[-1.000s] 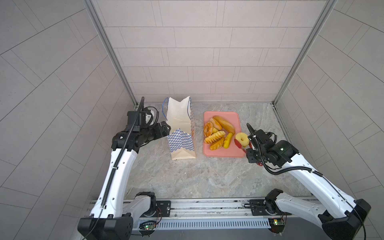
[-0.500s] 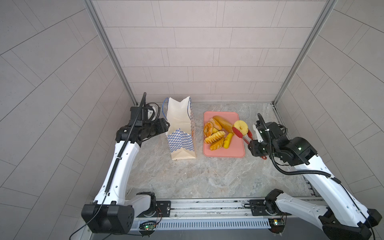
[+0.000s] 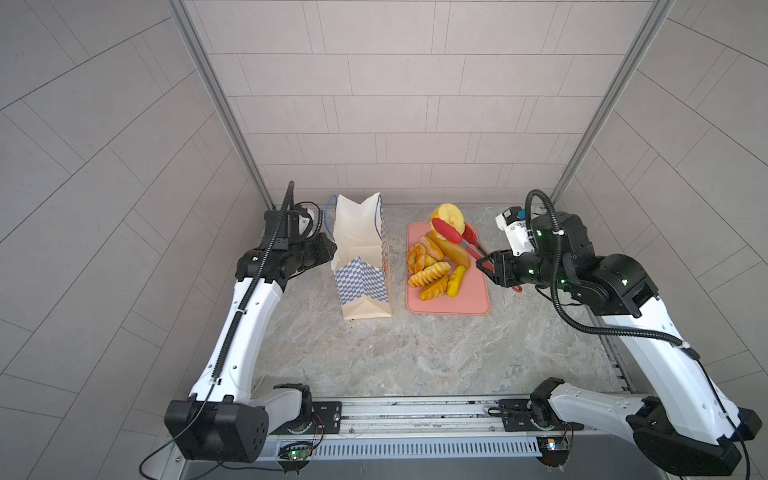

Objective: Place the fake bread into the paper bag
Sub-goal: 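Lift the pineapple ring in the tongs and carry it toward the bag, then lower the ring into the open bag and open the tongs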

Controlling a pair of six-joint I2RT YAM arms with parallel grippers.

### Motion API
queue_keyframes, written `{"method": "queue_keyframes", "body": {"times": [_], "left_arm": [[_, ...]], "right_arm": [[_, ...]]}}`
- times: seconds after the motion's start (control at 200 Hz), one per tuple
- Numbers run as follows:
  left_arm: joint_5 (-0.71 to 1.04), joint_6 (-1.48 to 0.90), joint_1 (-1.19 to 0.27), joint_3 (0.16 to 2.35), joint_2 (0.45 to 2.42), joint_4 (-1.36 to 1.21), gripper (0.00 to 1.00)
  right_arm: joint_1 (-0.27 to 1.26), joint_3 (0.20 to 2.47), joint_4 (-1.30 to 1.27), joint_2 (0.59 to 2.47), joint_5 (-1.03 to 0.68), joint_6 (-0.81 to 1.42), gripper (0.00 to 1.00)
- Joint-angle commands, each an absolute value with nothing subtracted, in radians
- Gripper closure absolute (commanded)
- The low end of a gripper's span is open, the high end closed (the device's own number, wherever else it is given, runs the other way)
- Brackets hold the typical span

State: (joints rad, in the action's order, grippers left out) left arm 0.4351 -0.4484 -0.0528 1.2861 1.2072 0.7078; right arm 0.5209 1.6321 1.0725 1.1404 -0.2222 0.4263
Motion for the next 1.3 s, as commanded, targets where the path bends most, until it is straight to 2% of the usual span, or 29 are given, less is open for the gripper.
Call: {"method": "queue_keyframes", "body": {"times": [0.0,0.395,0.575,0.645,0.761,0.811,0.871,0.926,1.101,1.296], "left_arm": [[0.455,-0.461,-0.058,1.268,1.191,0.667,0.84],[0.477,-0.498,-0.058,1.22,1.178,0.613,0.98],[0.481,-0.511,-0.058,1.208,1.17,0.601,0.99],[0.479,-0.51,-0.058,1.208,1.165,0.602,0.89],[0.469,-0.509,-0.058,1.206,1.16,0.606,0.59],[0.466,-0.506,-0.058,1.202,1.161,0.607,0.53],[0.462,-0.505,-0.057,1.2,1.165,0.608,0.5],[0.461,-0.503,-0.058,1.193,1.168,0.602,0.51],[0.48,-0.519,-0.058,1.169,1.174,0.569,0.71],[0.491,-0.535,-0.058,1.153,1.166,0.548,0.75]], "right_arm": [[0.542,1.704,0.964,1.164,-0.309,0.44,0.56],[0.673,1.88,0.838,1.268,-0.332,0.483,0.56],[0.762,1.947,0.818,1.334,-0.278,0.479,0.56],[0.796,1.972,0.822,1.359,-0.248,0.468,0.56],[0.827,1.998,0.835,1.397,-0.202,0.459,0.56],[0.831,2.001,0.837,1.406,-0.187,0.46,0.56],[0.835,1.999,0.838,1.416,-0.17,0.462,0.57],[0.838,1.995,0.835,1.421,-0.16,0.465,0.57],[0.851,1.991,0.818,1.444,-0.157,0.479,0.57],[0.877,1.992,0.806,1.461,-0.13,0.494,0.57]]}}
